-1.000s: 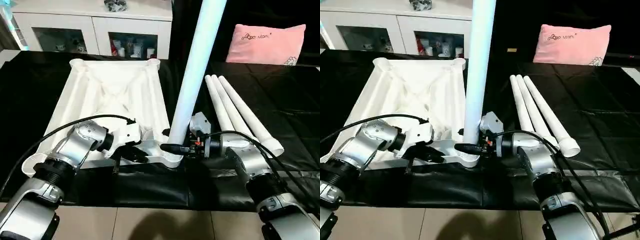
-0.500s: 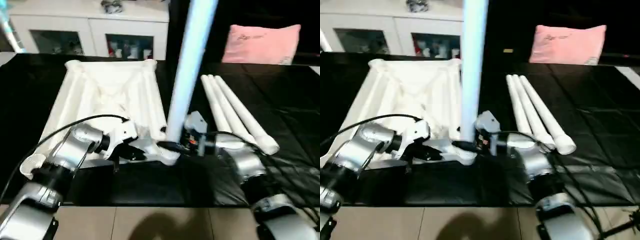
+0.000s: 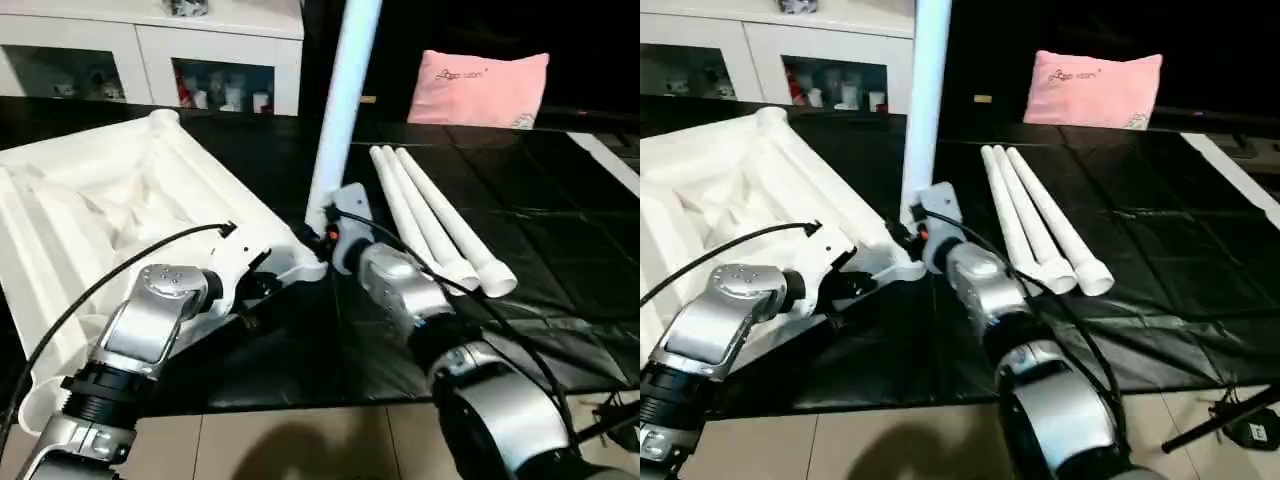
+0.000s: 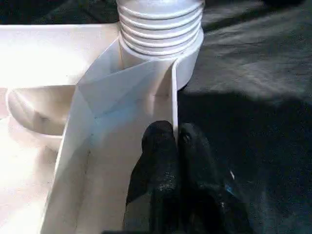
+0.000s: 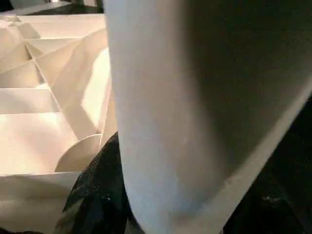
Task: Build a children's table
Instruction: Rotate leg to tighten
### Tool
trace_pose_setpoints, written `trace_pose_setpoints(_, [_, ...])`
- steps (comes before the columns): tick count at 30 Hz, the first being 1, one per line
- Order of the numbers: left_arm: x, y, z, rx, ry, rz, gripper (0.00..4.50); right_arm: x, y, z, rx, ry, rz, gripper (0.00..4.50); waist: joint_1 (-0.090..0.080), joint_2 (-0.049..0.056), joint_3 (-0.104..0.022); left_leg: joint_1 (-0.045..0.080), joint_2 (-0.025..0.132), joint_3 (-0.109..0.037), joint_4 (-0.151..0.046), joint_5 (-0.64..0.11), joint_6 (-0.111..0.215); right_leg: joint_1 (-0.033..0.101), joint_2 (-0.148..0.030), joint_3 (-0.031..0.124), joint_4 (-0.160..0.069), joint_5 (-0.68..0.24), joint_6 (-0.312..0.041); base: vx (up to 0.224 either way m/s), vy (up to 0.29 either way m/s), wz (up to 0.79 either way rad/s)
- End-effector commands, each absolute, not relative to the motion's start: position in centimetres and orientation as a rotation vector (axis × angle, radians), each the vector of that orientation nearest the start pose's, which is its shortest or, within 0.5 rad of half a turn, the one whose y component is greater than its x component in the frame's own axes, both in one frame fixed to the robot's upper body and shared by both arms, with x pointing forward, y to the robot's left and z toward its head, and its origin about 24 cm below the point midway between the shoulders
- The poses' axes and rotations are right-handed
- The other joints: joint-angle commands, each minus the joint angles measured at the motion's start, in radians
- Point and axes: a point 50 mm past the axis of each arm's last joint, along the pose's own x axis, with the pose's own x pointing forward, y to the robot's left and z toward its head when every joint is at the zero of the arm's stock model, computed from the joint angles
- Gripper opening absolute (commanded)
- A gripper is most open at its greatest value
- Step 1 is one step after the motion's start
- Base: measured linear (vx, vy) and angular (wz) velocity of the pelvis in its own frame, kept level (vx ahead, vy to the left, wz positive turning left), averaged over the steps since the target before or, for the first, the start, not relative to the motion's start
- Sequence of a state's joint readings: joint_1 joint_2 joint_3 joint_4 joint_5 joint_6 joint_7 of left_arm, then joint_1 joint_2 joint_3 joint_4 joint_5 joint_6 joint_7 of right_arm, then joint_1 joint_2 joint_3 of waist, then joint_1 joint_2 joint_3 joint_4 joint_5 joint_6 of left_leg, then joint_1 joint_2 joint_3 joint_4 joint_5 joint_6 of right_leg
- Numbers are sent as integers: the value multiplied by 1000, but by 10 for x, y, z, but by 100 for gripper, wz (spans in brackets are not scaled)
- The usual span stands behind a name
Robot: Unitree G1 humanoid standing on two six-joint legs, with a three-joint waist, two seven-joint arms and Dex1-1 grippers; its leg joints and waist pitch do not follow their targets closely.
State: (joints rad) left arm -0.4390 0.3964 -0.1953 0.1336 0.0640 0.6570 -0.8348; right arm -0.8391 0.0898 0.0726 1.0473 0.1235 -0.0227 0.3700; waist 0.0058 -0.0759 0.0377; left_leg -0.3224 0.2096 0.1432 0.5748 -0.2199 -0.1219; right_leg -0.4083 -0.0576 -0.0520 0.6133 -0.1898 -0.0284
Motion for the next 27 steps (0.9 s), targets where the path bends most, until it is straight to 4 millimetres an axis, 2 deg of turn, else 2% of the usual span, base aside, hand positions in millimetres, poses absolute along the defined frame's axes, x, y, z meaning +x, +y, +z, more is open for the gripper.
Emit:
trace_pose_setpoints(1, [303, 129, 81, 376, 496, -938, 0, 343, -44, 9, 29, 493, 582, 192, 9, 30, -40, -20, 14, 10, -80, -196, -1, 44, -64, 45, -70, -191, -189, 0, 0, 0])
trace_pose_setpoints(3, [305, 130, 81, 392, 504, -923, 0, 342, -43, 8, 16, 495, 596, 192, 9, 30, -44, -20, 12, 13, -76, -145, 6, 50, -62, 45, -61, -104, -212, 0, 0, 0])
trace_pose_setpoints(5, [306, 130, 80, 395, 511, -921, 0, 341, -43, 6, 14, 502, 599, 192, 9, 32, -44, -19, 11, 16, -74, -128, 11, 52, -63, 45, -60, -75, -224, 0, 0, 0])
trace_pose_setpoints(9, [306, 131, 75, 406, 544, -933, 0, 340, -44, 3, 38, 530, 589, 192, 11, 32, -39, -18, 13, 14, -78, -189, 1, 50, -66, 46, -69, -172, -213, 0, 0, 0])
trace_pose_setpoints(12, [306, 132, 72, 409, 567, -921, 0, 340, -44, 3, 45, 532, 598, 192, 11, 33, -39, -17, 14, 13, -80, -201, -6, 49, -65, 46, -69, -189, -204, 0, 0, 0])
trace_pose_setpoints(13, [307, 133, 72, 410, 569, -920, 0, 340, -44, 3, 44, 531, 597, 248, 11, 33, -39, -17, 14, 13, -80, -200, -6, 49, -65, 46, -69, -186, -204, 0, 0, 0])
trace_pose_setpoints(14, [308, 134, 71, 413, 577, -911, 0, 340, -44, 3, 42, 528, 596, 262, 12, 33, -39, -17, 14, 13, -79, -196, -7, 49, -65, 46, -69, -182, -204, 0, 0, 0])
trace_pose_setpoints(17, [310, 135, 70, 417, 577, -897, 0, 341, -45, 4, 46, 513, 592, 288, 17, 33, -40, -15, 14, 14, -78, -193, -6, 49, -65, 46, -69, -180, -207, 0, 0, 0])
trace_pose_setpoints(20, [313, 136, 69, 429, 570, -895, 0, 343, -47, 7, 53, 494, 585, 314, 25, 39, -39, -14, 13, 15, -78, -193, -8, 48, -65, 47, -71, -183, -203, 0, 0, 0])
trace_pose_setpoints(22, [314, 137, 68, 439, 573, -894, 0, 344, -48, 8, 54, 474, 587, 322, 29, 41, -42, -14, 12, 15, -77, -172, -12, 50, -65, 47, -66, -148, -211, 0, 0, 0])
trace_pose_setpoints(23, [314, 137, 67, 445, 576, -894, 0, 344, -49, 9, 51, 464, 591, 347, 30, 39, -42, -14, 12, 16, -76, -166, -11, 51, -65, 46, -66, -137, -213, 0, 0, 0])
trace_pose_setpoints(25, [316, 139, 65, 471, 580, -891, 0, 345, -51, 10, 62, 448, 597, 354, 33, 42, -42, -13, 11, 17, -75, -156, -7, 53, -64, 46, -64, -119, -218, 0, 0, 0])
trace_pose_setpoints(26, [316, 140, 65, 477, 580, -891, 0, 345, -52, 11, 67, 438, 600, 362, 36, 47, -43, -12, 12, 17, -75, -152, -7, 52, -65, 46, -64, -110, -221, 0, 0, 0])
trace_pose_setpoints(27, [317, 141, 64, 486, 582, -889, 0, 345, -54, 13, 68, 414, 617, 374, 37, 44, -42, -14, 13, 18, -74, -148, -3, 54, -64, 46, -63, -96, -222, 0, 0, 0])
